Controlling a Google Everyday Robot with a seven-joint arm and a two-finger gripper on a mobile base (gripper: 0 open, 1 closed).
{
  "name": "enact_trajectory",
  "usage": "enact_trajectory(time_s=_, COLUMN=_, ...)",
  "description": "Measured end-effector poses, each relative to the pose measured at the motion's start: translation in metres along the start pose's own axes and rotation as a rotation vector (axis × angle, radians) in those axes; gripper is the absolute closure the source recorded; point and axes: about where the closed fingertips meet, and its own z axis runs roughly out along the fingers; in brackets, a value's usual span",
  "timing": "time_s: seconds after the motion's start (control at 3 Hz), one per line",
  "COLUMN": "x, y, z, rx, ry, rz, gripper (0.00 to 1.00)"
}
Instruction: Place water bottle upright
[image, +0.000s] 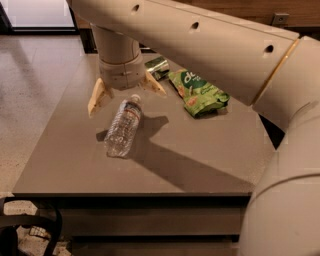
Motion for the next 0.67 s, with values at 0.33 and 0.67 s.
enact_trajectory(time_s=0.33, x=-0.001, y=-0.002, z=0.007, rx=0.001, ry=0.019, rz=0.033, gripper=0.0)
enact_trajectory(time_s=0.67, x=0.01, y=-0.012, z=0.002, rx=0.003, ry=-0.017, rz=0.133, gripper=0.0)
